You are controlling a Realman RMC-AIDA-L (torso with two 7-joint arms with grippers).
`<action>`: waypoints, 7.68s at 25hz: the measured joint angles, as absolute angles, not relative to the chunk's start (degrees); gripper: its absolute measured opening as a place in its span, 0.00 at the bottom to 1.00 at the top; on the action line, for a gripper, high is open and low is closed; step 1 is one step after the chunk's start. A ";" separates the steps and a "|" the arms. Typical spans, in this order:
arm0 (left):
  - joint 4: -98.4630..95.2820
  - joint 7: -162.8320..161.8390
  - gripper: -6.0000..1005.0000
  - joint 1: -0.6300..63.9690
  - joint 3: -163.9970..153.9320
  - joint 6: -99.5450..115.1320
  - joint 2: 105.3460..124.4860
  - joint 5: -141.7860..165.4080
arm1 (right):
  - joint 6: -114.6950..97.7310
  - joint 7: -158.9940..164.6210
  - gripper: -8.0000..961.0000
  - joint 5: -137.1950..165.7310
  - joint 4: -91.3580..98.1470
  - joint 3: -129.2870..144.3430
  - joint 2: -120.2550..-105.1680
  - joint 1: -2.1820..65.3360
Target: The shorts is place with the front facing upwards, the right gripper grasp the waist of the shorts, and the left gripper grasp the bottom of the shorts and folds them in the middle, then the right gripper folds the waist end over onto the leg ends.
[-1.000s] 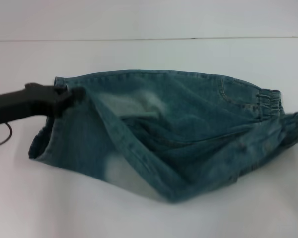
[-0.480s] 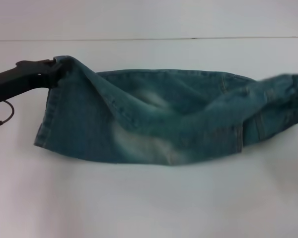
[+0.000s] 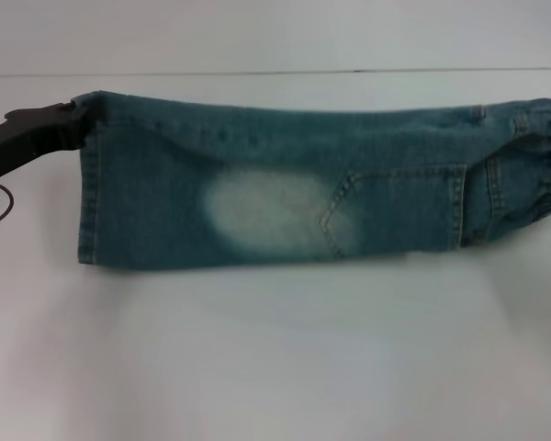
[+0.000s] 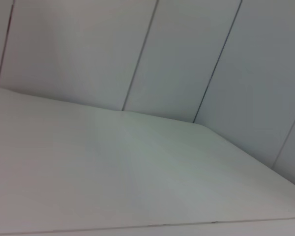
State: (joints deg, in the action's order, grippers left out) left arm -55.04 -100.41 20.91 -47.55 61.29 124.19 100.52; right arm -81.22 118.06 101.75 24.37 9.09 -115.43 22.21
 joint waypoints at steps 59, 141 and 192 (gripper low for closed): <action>-42.90 -88.85 0.73 31.66 -54.47 37.79 124.03 105.87 | -66.14 99.58 0.88 99.74 28.01 21.31 -118.74 21.35; -18.41 -36.66 0.32 33.73 -79.79 50.79 124.63 44.82 | -70.91 114.63 0.14 108.96 39.99 32.88 -118.54 22.70; -25.43 -40.55 0.03 32.92 -117.01 47.91 124.62 27.52 | -77.89 133.34 0.10 116.59 44.28 47.76 -115.02 53.47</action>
State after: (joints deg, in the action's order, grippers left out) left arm -25.43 -40.55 32.92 -117.01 47.91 124.62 27.52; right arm -77.89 133.35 116.59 44.28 47.76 -115.02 53.47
